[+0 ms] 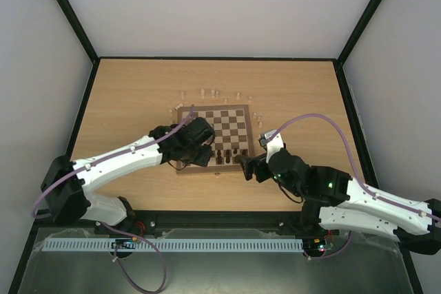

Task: Set up the chess pieces on the board
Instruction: Place the chess piece on the chessboard.

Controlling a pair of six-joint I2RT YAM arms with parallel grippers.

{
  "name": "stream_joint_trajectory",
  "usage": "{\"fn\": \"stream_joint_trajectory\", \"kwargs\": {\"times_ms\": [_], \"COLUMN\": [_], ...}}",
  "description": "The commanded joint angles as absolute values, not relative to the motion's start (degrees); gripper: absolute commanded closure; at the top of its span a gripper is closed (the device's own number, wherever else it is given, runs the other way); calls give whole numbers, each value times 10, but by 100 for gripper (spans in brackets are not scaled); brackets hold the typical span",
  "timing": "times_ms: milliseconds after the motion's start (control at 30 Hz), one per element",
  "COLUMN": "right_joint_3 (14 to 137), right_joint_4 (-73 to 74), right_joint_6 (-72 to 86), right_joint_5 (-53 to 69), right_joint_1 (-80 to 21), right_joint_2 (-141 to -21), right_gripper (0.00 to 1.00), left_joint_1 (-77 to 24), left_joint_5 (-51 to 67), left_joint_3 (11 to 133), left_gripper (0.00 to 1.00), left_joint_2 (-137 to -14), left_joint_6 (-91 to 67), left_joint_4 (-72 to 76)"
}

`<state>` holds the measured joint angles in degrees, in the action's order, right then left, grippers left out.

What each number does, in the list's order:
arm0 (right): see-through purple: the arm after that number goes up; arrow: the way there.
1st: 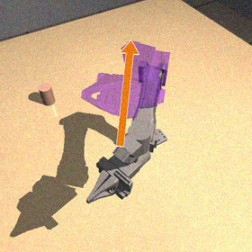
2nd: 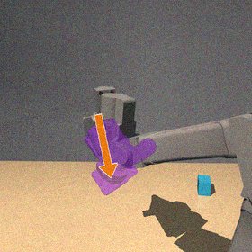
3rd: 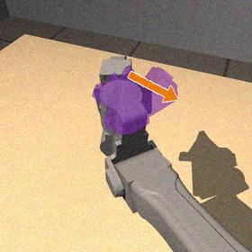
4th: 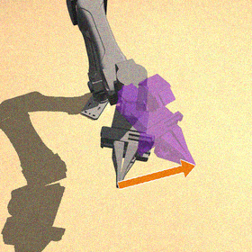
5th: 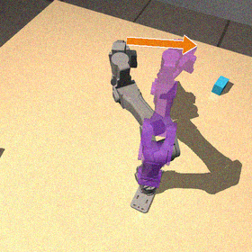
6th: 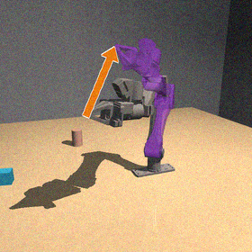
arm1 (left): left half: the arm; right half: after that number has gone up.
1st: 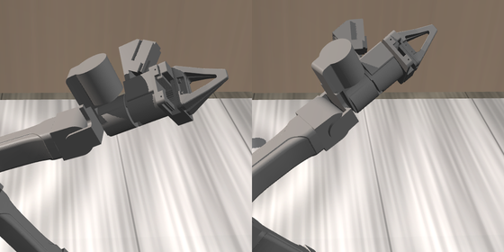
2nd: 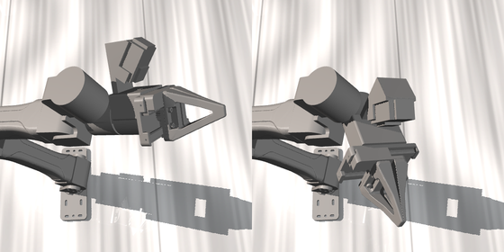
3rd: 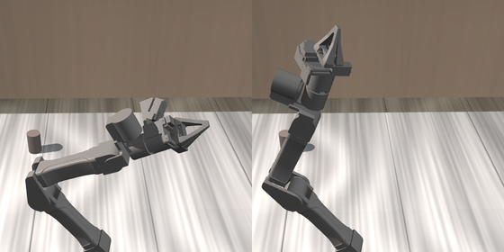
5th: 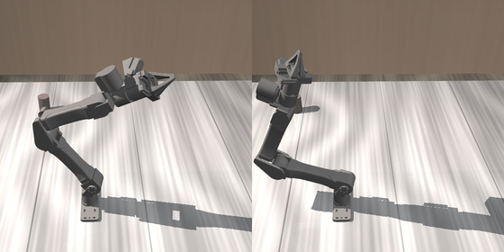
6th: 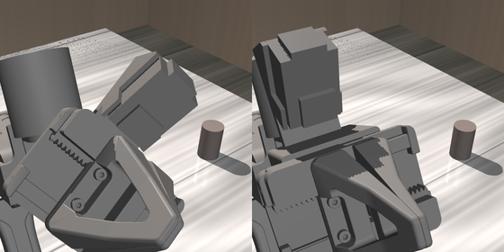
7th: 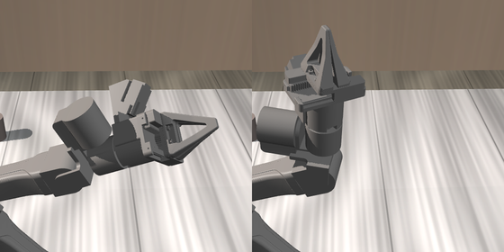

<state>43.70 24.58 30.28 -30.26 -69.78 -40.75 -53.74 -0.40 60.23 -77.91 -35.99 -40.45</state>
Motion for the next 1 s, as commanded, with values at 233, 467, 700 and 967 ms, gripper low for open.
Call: {"fn": "stream_joint_trajectory", "kwargs": {"times_ms": [233,467,700,967], "right_joint_3": [445,443,441,440], "right_joint_4": [270,270,269,268], "right_joint_6": [317,319,320,321], "right_joint_5": [-342,-341,-340,-341], "right_joint_1": [-699,-699,-699,-699], "right_joint_2": [-399,-396,-399,-399], "right_gripper": [1,1,1,1], "left_joint_1": [-568,-575,-580,-584], "left_joint_5": [-101,-110,-109,-118], "left_joint_3": [658,640,619,617], "left_gripper": [90,90,90,90], "left_joint_2": [-852,-869,-881,-897], "left_joint_6": [-336,-343,-348,-348], "left_joint_4": [-400,-370,-344,-344]}}
